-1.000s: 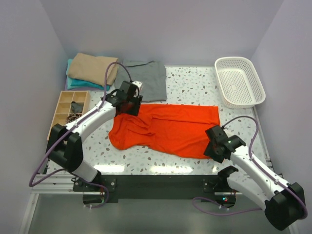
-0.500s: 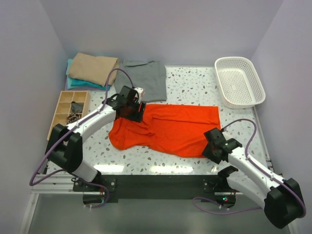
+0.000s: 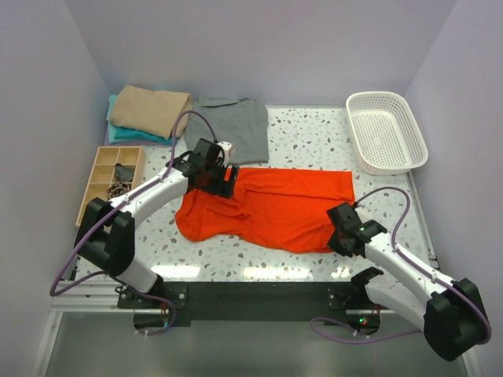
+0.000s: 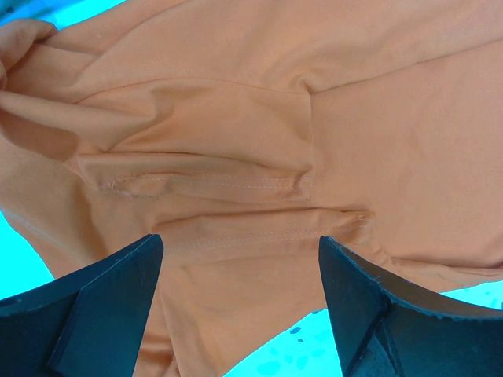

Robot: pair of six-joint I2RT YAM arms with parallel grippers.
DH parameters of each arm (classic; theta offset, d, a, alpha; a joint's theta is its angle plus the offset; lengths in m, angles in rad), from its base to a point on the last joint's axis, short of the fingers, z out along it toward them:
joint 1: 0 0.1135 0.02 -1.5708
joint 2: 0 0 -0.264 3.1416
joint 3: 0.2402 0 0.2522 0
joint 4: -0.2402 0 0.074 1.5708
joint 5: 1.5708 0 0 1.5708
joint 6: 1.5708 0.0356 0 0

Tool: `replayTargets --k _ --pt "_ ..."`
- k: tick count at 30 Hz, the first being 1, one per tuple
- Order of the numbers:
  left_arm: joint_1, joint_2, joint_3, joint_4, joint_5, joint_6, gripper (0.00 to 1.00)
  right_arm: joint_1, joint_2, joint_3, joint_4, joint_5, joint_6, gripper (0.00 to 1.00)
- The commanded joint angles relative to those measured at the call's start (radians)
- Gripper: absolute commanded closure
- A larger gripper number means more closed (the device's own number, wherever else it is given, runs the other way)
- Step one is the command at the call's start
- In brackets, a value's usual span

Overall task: Fold and stack the t-shirts
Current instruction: Fold the tshirt

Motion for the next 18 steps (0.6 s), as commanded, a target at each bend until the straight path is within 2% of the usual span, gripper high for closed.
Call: replayTargets --k 1,10,18 --pt "0.002 0.002 0.017 0.006 -0.021 0.011 0.15 -0.002 -0.035 0.032 -0.027 0.016 -0.024 1.00" --pt "0.002 -0.014 0.006 -0.048 -0.096 0.040 0.15 -0.002 0.007 0.219 -0.113 0.142 -0.102 1.00" --pt "0.002 -0.018 -0.008 -0.073 -0.133 0.053 0.15 -0.005 0.195 0.308 -0.053 0.232 -0.190 0.99"
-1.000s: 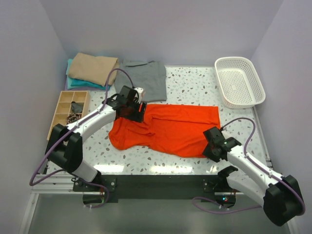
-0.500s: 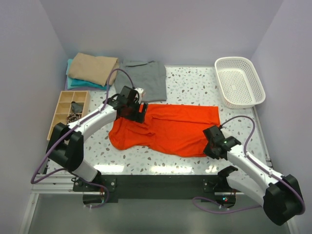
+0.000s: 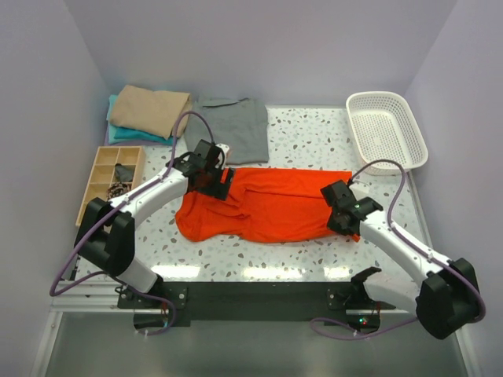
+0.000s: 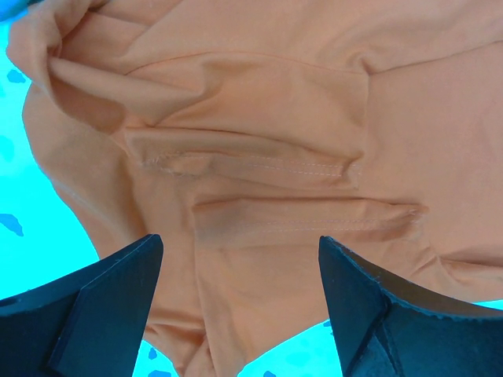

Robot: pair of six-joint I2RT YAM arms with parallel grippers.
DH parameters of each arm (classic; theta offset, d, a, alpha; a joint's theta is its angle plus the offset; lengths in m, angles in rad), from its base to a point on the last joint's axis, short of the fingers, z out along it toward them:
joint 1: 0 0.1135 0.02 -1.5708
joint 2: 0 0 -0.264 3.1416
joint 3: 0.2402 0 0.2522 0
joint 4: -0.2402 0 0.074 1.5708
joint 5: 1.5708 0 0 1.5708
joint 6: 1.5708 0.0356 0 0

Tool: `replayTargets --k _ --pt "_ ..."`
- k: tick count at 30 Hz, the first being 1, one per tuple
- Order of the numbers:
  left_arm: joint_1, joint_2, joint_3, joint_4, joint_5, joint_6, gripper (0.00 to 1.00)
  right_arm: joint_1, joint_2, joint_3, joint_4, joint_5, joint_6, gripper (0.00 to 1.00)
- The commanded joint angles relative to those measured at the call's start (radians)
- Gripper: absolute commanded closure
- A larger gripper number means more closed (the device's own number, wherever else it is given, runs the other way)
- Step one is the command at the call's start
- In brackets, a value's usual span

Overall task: Fold and stack the t-shirts
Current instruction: Fold the tshirt

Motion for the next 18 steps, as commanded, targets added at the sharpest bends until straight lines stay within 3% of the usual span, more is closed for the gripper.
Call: replayTargets --k 1,11,18 --pt "0.002 -0.022 -0.007 -0.023 -0.046 0.027 0.15 -0.005 0.087 0.080 0.032 0.118 -0.070 0.99" --pt "0.002 -0.054 -0.030 -0.063 -0.077 0.036 0.15 -0.011 0.277 0.204 0.132 0.181 -0.170 0.95" --pt "0.000 -0.166 -0.109 -0.075 0.145 -0.004 0.17 -0.014 0.325 0.227 0.138 0.142 -0.215 0.91"
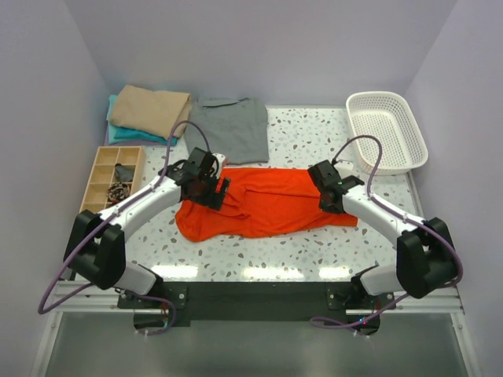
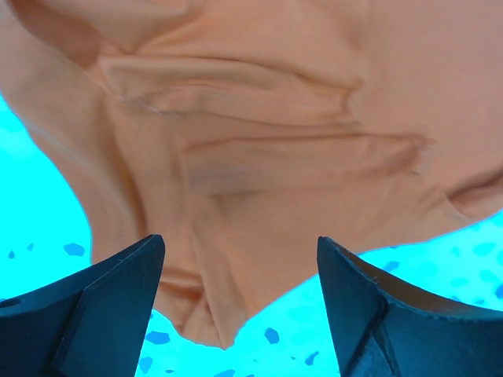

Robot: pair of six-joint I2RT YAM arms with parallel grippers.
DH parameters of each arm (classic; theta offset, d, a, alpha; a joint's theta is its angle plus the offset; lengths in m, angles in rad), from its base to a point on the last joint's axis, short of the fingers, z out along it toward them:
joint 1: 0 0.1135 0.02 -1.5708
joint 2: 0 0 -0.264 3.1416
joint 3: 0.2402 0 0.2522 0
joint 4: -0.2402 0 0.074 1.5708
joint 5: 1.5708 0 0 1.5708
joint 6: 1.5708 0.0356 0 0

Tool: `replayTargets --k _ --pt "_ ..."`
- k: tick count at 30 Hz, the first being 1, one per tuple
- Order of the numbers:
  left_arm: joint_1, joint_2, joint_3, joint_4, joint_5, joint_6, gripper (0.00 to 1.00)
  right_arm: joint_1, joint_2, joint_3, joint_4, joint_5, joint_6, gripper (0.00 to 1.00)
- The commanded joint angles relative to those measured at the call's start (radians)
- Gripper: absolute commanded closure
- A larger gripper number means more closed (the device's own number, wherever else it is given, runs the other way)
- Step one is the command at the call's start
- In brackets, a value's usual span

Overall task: Fold and stack the t-shirts
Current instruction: Fold the tshirt

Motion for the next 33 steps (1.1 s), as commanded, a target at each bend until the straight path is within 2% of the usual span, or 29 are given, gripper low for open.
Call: replayTargets --k 1,6,15,23,33 --pt "0.000 -0.093 -0.045 -0.014 0.140 -0.035 0.17 -0.007 0.004 0.022 0.028 0.026 -0.032 0.90" --pt "-0.006 -0.145 -0.143 0.047 0.153 -0.110 0.19 -0.024 0.024 0.027 0.044 0.044 -0.043 0.89" --pt "-0.009 -0.061 -0.126 0.139 0.202 -0.115 0.19 -0.067 0.128 0.096 0.073 0.106 -0.089 0.89" --pt "-0.009 0.074 -0.088 0.196 0.169 -0.104 0.20 -0.089 0.234 0.134 0.123 0.052 -0.115 0.89" --pt "-0.012 0.077 -0.073 0.210 0.064 -0.112 0.20 -0.101 0.238 0.128 0.146 0.006 -0.133 0.84"
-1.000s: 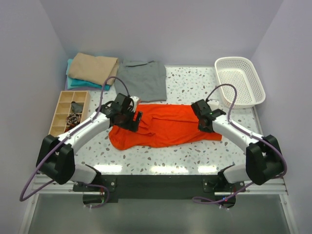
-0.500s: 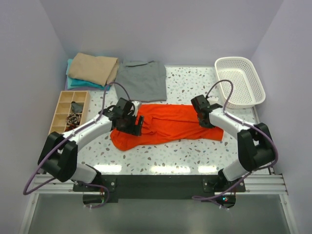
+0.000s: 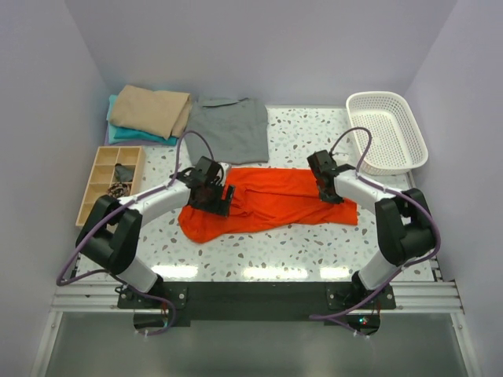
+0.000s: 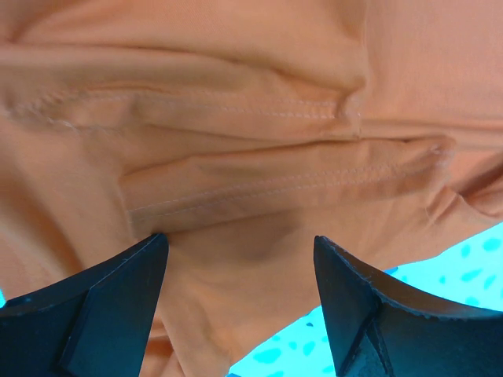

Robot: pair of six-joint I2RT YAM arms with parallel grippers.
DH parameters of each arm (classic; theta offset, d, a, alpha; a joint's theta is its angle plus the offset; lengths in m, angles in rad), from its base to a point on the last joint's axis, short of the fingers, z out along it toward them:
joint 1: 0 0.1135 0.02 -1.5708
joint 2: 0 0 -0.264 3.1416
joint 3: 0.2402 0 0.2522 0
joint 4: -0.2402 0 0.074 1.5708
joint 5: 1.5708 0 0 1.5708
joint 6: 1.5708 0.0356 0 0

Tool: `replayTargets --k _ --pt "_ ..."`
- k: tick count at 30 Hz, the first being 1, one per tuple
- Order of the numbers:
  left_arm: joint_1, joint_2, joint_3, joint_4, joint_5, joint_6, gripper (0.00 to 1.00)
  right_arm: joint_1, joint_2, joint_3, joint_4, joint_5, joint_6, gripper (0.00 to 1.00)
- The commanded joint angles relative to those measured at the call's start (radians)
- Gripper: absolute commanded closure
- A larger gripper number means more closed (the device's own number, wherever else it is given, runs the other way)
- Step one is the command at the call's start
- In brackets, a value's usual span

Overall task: Fold and stack the t-shirts
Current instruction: Fold the tshirt

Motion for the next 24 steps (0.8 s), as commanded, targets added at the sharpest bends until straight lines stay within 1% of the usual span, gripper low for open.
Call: replayTargets --k 1,3,5,9,14,17,18,20,21,23,24 --pt "-0.004 -0.016 0.037 0.041 -0.090 -0.020 0.23 -0.009 -0.007 0.027 0.043 -0.013 -0.013 0.84" --pt "-0.009 -0.025 0.045 0.038 -0.144 -0.030 0.24 -0.009 -0.004 0.027 0.044 -0.027 -0.015 0.84" --pt "-0.009 -0.040 0.041 0.041 -0.157 -0.033 0.24 -0.011 -0.005 0.024 0.047 -0.036 -0.013 0.83" --pt "-0.014 -0.030 0.034 0.040 -0.244 -0.040 0.23 -0.012 -0.008 0.021 0.050 -0.050 -0.013 0.83" --pt "-0.017 0.012 0.028 0.070 -0.244 -0.053 0.23 -0.011 -0.016 0.019 0.054 -0.054 -0.016 0.83" --pt "-0.021 0.041 0.026 0.093 -0.218 -0.052 0.27 -0.014 -0.018 0.018 0.049 -0.054 -0.019 0.83" --pt "-0.023 0.044 0.025 0.101 -0.195 -0.047 0.32 -0.014 -0.021 0.016 0.049 -0.054 -0.021 0.83" --pt "-0.024 0.053 0.020 0.121 -0.166 -0.046 0.38 -0.014 -0.028 0.012 0.046 -0.051 -0.024 0.83" --pt "-0.024 0.056 0.017 0.126 -0.160 -0.046 0.44 -0.017 -0.030 0.010 0.044 -0.050 -0.026 0.83" --pt "-0.026 0.059 0.015 0.130 -0.155 -0.047 0.51 -0.020 -0.041 0.002 0.041 -0.048 -0.026 0.82" --pt "-0.026 0.061 0.014 0.130 -0.155 -0.046 0.61 -0.021 -0.047 -0.001 0.043 -0.050 -0.026 0.82"
